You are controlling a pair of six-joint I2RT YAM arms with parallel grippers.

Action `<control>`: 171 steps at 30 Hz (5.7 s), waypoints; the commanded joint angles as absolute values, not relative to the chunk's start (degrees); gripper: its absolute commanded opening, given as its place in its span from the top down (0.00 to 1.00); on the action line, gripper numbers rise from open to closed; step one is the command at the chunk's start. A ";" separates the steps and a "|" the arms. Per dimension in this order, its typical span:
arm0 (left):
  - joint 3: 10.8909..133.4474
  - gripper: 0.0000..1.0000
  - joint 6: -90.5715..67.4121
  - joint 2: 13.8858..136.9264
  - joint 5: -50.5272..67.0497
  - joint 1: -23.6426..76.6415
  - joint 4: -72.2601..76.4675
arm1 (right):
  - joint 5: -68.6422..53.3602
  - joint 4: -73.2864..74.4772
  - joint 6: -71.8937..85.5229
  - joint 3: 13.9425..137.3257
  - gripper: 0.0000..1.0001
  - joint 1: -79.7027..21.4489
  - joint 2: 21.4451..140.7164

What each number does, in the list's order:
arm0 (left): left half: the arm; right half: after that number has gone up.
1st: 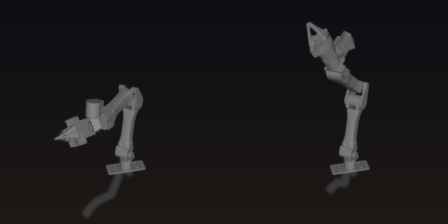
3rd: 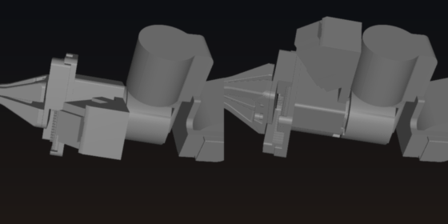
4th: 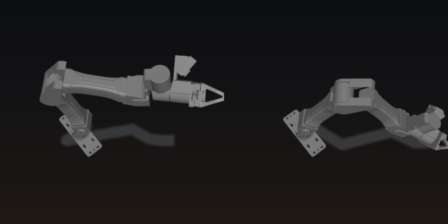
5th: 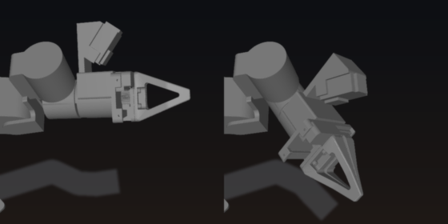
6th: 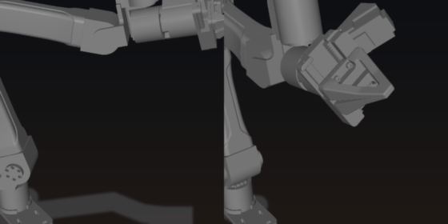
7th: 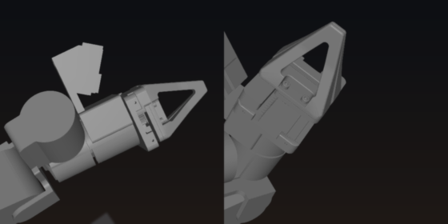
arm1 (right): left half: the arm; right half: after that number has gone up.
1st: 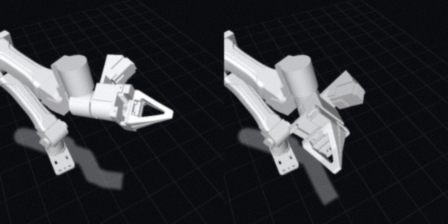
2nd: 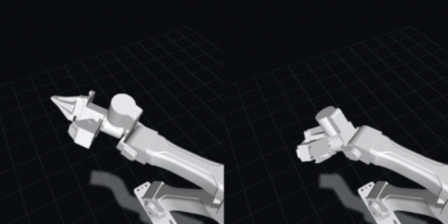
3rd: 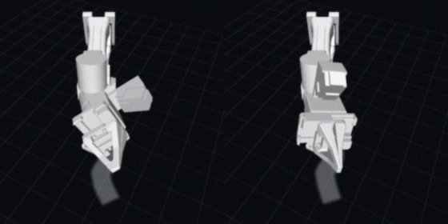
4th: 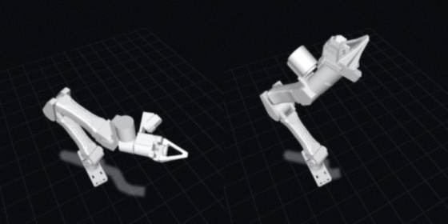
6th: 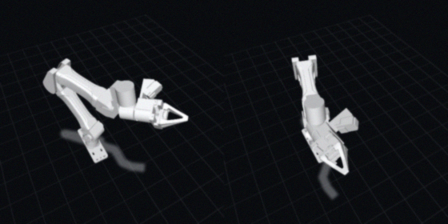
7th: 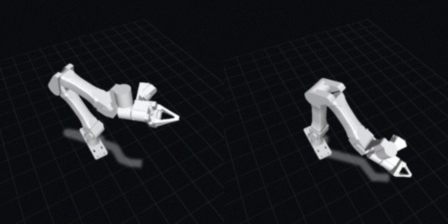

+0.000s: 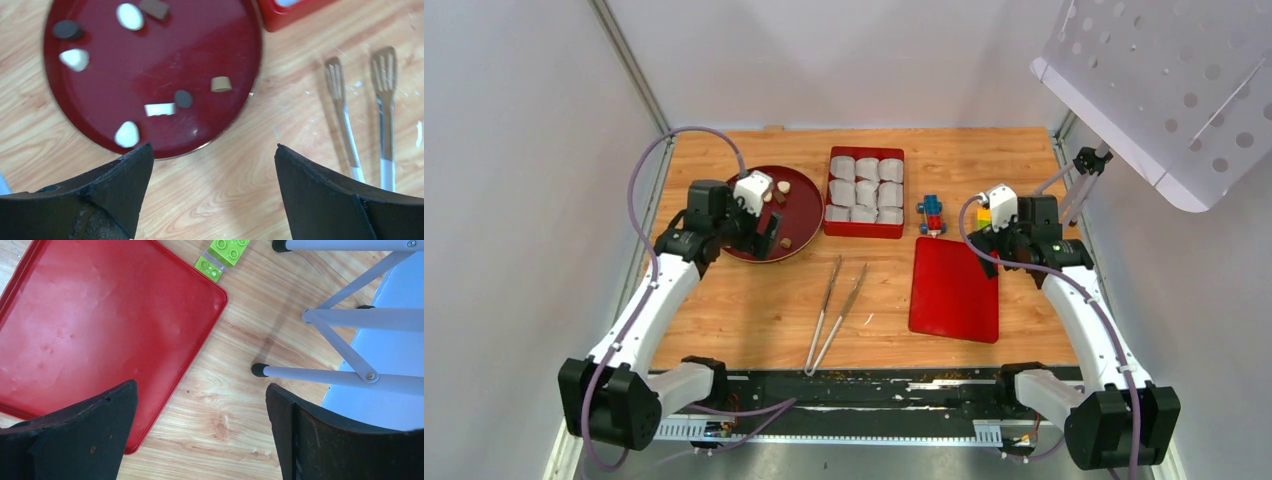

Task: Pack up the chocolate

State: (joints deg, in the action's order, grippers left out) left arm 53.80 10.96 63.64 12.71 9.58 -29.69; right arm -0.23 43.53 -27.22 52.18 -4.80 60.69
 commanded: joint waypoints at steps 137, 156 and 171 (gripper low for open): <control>69.96 0.06 53.17 81.33 52.84 20.65 -44.64 | -40.63 6.91 -33.82 58.11 1.00 -37.93 80.07; 79.36 0.35 57.62 90.00 56.07 21.05 -54.04 | -39.81 6.20 -31.38 57.68 1.00 -37.72 80.50; 78.65 0.32 58.79 89.66 56.22 22.59 -53.67 | -41.86 5.23 -24.98 58.45 1.00 -36.07 80.90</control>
